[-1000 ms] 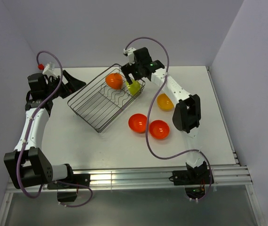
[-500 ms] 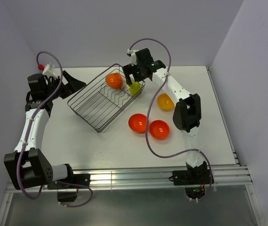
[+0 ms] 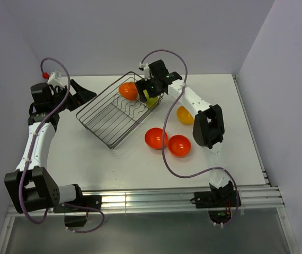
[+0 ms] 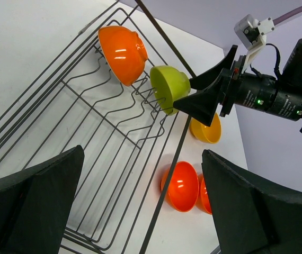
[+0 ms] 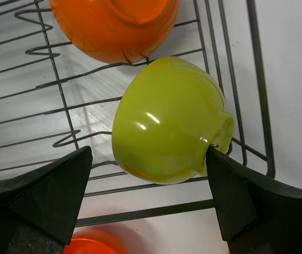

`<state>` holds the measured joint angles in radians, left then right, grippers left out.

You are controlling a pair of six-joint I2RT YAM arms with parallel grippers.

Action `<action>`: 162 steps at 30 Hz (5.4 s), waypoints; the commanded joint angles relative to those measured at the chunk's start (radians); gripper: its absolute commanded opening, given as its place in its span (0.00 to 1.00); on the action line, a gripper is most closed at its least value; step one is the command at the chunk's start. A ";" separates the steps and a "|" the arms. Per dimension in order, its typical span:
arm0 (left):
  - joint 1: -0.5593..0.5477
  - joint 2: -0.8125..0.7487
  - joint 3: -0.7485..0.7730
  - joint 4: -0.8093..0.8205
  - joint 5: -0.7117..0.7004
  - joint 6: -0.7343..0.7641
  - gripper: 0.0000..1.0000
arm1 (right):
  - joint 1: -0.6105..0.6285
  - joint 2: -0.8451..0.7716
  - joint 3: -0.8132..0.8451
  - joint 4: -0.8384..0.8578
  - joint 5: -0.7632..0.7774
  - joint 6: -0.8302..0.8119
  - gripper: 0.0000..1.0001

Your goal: Load the bowls into the dish rack

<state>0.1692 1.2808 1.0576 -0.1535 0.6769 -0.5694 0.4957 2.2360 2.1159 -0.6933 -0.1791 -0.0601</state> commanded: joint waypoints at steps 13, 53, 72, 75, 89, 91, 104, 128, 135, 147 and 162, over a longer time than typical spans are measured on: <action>0.004 -0.020 0.010 0.037 0.026 0.000 1.00 | 0.081 -0.007 -0.066 0.060 0.098 -0.179 0.91; -0.007 -0.054 0.151 -0.195 -0.095 0.454 0.99 | -0.488 -0.397 -0.465 -0.068 -0.102 -0.023 0.84; -0.007 -0.077 0.091 -0.219 0.055 0.540 0.99 | -0.488 -0.413 -0.675 -0.052 -0.178 -0.015 0.77; -0.007 -0.084 0.079 -0.212 0.041 0.528 0.99 | -0.488 -0.524 -0.798 -0.045 -0.206 -0.052 0.77; -0.007 -0.086 0.076 -0.201 0.055 0.534 0.99 | -0.451 -0.661 -0.952 -0.140 -0.316 -0.198 0.75; -0.007 -0.086 0.073 -0.199 0.055 0.528 0.99 | -0.409 -0.650 -0.965 -0.126 -0.286 -0.193 0.74; -0.007 -0.081 0.067 -0.190 0.059 0.523 0.99 | -0.279 -0.589 -1.036 -0.003 -0.122 -0.147 0.66; -0.066 0.048 0.345 -0.408 0.013 0.553 0.99 | -0.394 -0.690 -0.886 -0.123 -0.362 -0.202 0.00; -0.059 0.018 0.471 -0.357 0.006 0.436 1.00 | -0.394 -0.716 -0.621 -0.066 -0.551 -0.044 0.00; -0.106 0.054 0.435 -0.117 0.288 0.034 0.99 | -0.255 -0.705 -0.527 0.383 -0.735 0.339 0.00; -0.332 -0.009 0.107 0.475 0.368 -0.467 1.00 | -0.132 -0.651 -0.522 0.482 -0.712 0.419 0.00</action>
<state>-0.1551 1.3029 1.1915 0.0742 1.0008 -0.8776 0.3431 1.5703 1.5448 -0.2302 -0.9119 0.3729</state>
